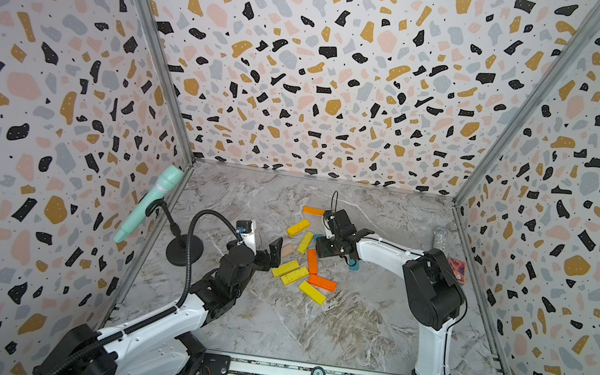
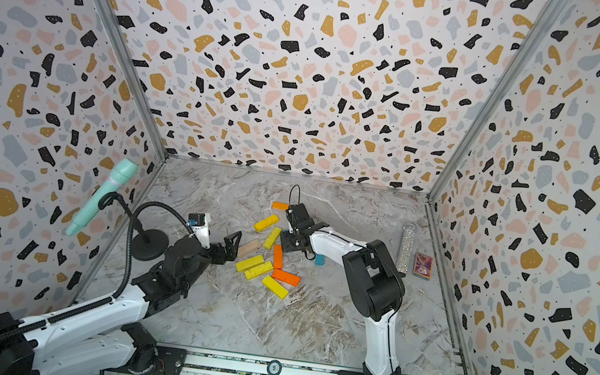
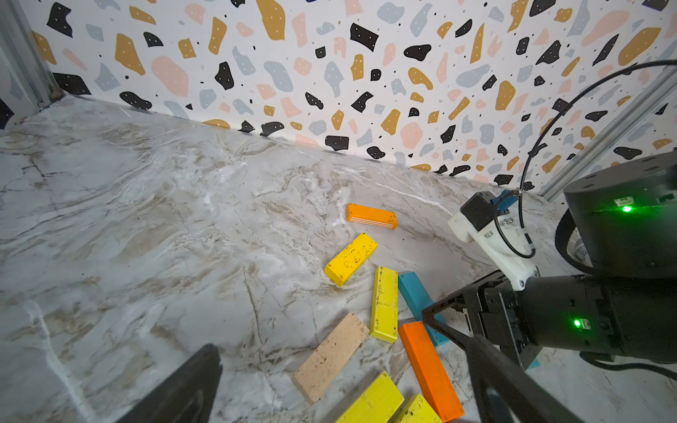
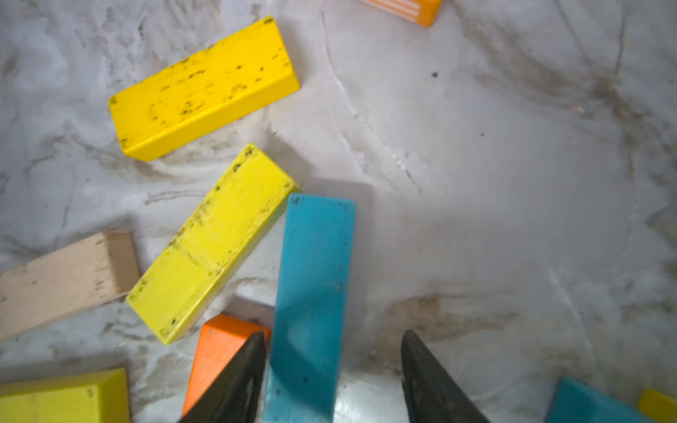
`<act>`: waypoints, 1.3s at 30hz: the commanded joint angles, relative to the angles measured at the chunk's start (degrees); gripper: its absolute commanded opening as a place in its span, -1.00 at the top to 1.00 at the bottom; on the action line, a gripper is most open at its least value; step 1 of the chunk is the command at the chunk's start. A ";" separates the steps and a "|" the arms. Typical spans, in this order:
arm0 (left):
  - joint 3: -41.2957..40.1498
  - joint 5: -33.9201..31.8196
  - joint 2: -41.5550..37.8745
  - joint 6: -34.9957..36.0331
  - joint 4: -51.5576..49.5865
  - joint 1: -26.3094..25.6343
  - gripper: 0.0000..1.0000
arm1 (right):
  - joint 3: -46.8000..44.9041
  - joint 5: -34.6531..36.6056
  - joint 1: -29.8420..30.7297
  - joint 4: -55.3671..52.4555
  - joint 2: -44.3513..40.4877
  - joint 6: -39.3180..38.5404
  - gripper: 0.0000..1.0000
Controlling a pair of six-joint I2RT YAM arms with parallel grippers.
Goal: Assemble the number 6 with building blocks
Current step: Pick up the building block from the center of the board.
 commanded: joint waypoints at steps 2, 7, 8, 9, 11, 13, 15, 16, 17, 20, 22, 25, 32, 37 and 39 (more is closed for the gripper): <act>-1.16 -0.53 0.97 2.80 5.64 0.25 -0.99 | 3.37 0.83 0.18 -1.61 0.71 0.14 -0.20; 0.88 -1.63 3.14 3.27 3.14 0.34 -0.99 | 6.16 1.06 0.57 -3.22 3.40 -0.07 -0.19; 1.18 -0.92 3.36 3.58 2.84 0.32 -0.99 | 6.63 1.37 0.54 -3.62 3.87 -0.14 -0.19; 1.36 -0.43 3.50 3.93 2.57 0.34 -0.99 | 7.09 1.73 0.60 -4.09 4.39 -0.04 -0.18; 1.20 -0.20 3.29 4.20 2.46 0.34 -0.99 | 7.36 2.27 0.39 -4.38 4.90 0.33 -0.17; 0.94 -0.73 2.97 4.23 2.18 0.42 -0.99 | 7.31 1.96 -0.15 -4.80 5.26 1.14 -0.15; 1.16 -1.22 2.76 4.08 1.37 0.43 -0.99 | 6.84 1.29 -0.66 -4.56 5.27 1.56 -0.11; 1.20 -1.21 2.66 4.05 1.25 0.51 -0.99 | 6.54 1.14 -0.79 -4.18 5.06 1.64 -0.09; 1.25 -1.04 2.58 4.07 1.23 0.52 -0.99 | 6.36 1.07 -0.80 -4.12 4.96 1.68 -0.06; 1.40 -0.37 2.49 3.86 1.32 0.52 -0.99 | 5.68 1.20 -0.63 -3.82 4.18 1.41 0.11; 1.87 0.34 2.49 3.75 1.02 0.52 -0.99 | 4.89 1.66 -0.43 -3.58 3.36 1.20 0.25; 2.55 2.48 2.57 4.29 0.71 0.52 -0.99 | 3.96 2.00 -0.33 -3.19 2.01 1.06 0.36; 1.91 7.44 2.51 6.58 1.83 0.51 -0.99 | -2.20 2.00 0.38 -1.96 -6.40 0.81 0.55; 1.18 8.78 3.09 6.72 3.36 0.52 -0.99 | -12.47 4.24 0.54 -0.98 -18.16 4.08 0.55; 1.25 10.45 4.31 6.49 4.39 0.52 -0.99 | -18.61 4.65 0.46 -0.30 -23.32 6.26 0.56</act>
